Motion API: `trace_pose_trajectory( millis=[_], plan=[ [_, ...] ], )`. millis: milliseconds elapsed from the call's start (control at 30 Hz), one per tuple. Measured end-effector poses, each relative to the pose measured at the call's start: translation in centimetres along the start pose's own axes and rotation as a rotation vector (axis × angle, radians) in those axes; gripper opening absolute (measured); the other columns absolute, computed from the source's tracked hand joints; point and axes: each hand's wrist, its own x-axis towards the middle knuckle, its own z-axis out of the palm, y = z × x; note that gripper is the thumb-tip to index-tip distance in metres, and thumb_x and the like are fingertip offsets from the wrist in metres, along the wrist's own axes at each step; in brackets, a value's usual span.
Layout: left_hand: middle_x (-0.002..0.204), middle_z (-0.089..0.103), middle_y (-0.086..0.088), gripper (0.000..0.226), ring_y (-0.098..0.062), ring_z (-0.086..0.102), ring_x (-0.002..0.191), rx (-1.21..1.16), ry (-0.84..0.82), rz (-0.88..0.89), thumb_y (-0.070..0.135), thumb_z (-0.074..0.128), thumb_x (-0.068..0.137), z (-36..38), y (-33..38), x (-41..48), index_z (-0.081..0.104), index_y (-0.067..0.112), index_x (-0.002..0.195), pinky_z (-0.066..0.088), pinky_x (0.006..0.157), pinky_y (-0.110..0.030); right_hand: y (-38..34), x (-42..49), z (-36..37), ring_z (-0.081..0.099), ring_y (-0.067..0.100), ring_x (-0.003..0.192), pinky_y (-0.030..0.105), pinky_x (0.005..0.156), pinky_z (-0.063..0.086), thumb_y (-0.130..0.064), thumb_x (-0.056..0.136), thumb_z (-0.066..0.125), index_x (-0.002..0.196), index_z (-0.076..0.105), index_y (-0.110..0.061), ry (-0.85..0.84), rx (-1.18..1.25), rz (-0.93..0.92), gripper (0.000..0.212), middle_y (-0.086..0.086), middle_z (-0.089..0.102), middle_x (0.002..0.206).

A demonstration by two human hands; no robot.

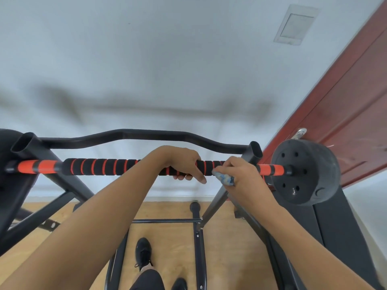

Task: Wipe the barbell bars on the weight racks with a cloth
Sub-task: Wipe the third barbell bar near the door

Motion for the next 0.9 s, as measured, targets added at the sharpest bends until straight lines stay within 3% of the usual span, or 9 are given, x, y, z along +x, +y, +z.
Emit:
trace_pose_trajectory(
  millis=[67,133,200,267,333,433,600,800,900],
  plan=[
    [0.079,0.074,0.001,0.046,-0.015,0.068,0.060,0.073,0.127,0.026,0.053,0.080,0.085,0.5,0.3,-0.7,0.059,0.020,0.108,0.056,0.060,-0.030,-0.2,1.2,-1.0,0.054,0.011,0.080,0.018,0.073,0.051,-0.012,0.093,0.063,0.102,0.075,-0.024,0.048,-0.010,0.012,0.019,-0.005,0.056,0.092],
    [0.079,0.065,0.007,0.049,-0.014,0.063,0.065,0.432,0.422,0.035,0.065,0.073,0.084,1.8,0.4,-1.4,0.054,0.023,0.103,0.048,0.063,-0.030,0.3,3.2,-1.3,0.051,0.008,0.072,0.008,0.065,0.040,-0.023,0.097,0.052,0.094,0.068,-0.028,0.106,-0.009,0.062,0.017,-0.009,0.050,0.084],
    [0.080,0.056,0.009,0.047,-0.014,0.057,0.069,0.713,0.658,0.030,0.068,0.062,0.091,4.2,0.2,-1.6,0.048,0.024,0.100,0.044,0.064,-0.031,0.7,4.8,-0.4,0.049,0.007,0.069,0.010,0.060,0.035,-0.024,0.097,0.049,0.090,0.061,-0.025,0.028,-0.048,0.113,0.014,-0.007,0.049,0.085],
    [0.082,0.056,0.007,0.040,-0.016,0.057,0.069,0.763,0.776,0.032,0.061,0.057,0.098,6.2,-0.5,-1.3,0.044,0.023,0.102,0.047,0.063,-0.032,0.5,5.0,1.0,0.054,0.012,0.073,0.016,0.063,0.042,-0.018,0.095,0.050,0.090,0.063,-0.017,-0.043,-0.083,0.136,0.013,-0.001,0.052,0.090],
    [0.080,0.056,0.006,0.032,-0.016,0.056,0.065,0.788,0.823,0.041,0.051,0.056,0.101,6.5,-1.0,-0.9,0.043,0.022,0.105,0.044,0.060,-0.030,0.0,4.0,1.7,0.057,0.014,0.079,0.022,0.069,0.052,-0.014,0.095,0.057,0.093,0.068,-0.014,0.024,-0.047,0.141,0.010,0.000,0.052,0.093],
    [0.080,0.055,0.005,0.031,-0.015,0.055,0.067,0.768,0.752,0.083,0.049,0.058,0.101,5.4,-1.1,-0.7,0.041,0.022,0.105,0.042,0.063,-0.028,-0.1,1.5,2.6,0.054,0.012,0.079,0.021,0.067,0.052,-0.006,0.090,0.068,0.098,0.072,-0.014,0.175,0.065,0.086,0.012,-0.002,0.051,0.092],
    [0.078,0.059,0.006,0.034,-0.017,0.062,0.073,0.582,0.543,0.065,0.056,0.065,0.095,3.7,-1.2,-0.2,0.057,0.024,0.103,0.057,0.072,-0.033,0.2,0.1,3.8,0.055,0.015,0.085,0.021,0.072,0.052,-0.001,0.081,0.079,0.113,0.073,-0.010,0.203,0.054,0.053,0.034,-0.001,0.055,0.095],
    [0.069,0.064,0.000,0.035,-0.013,0.058,0.052,0.163,0.173,0.084,0.053,0.076,0.089,1.2,-1.3,0.2,0.061,0.022,0.092,0.052,0.054,-0.026,0.3,-3.5,4.4,0.054,0.017,0.089,0.040,0.070,0.058,0.005,0.075,0.074,0.105,0.075,-0.013,-0.002,-0.031,0.057,0.035,-0.001,0.055,0.097],
    [0.067,0.063,-0.002,0.041,-0.014,0.057,0.049,0.100,0.178,0.080,0.056,0.078,0.086,1.3,-1.3,0.3,0.062,0.020,0.095,0.053,0.052,-0.026,0.8,-3.8,2.6,0.056,0.014,0.085,0.027,0.074,0.057,0.007,0.079,0.072,0.110,0.075,-0.014,0.095,0.026,0.091,0.037,0.000,0.059,0.096]
  ],
)
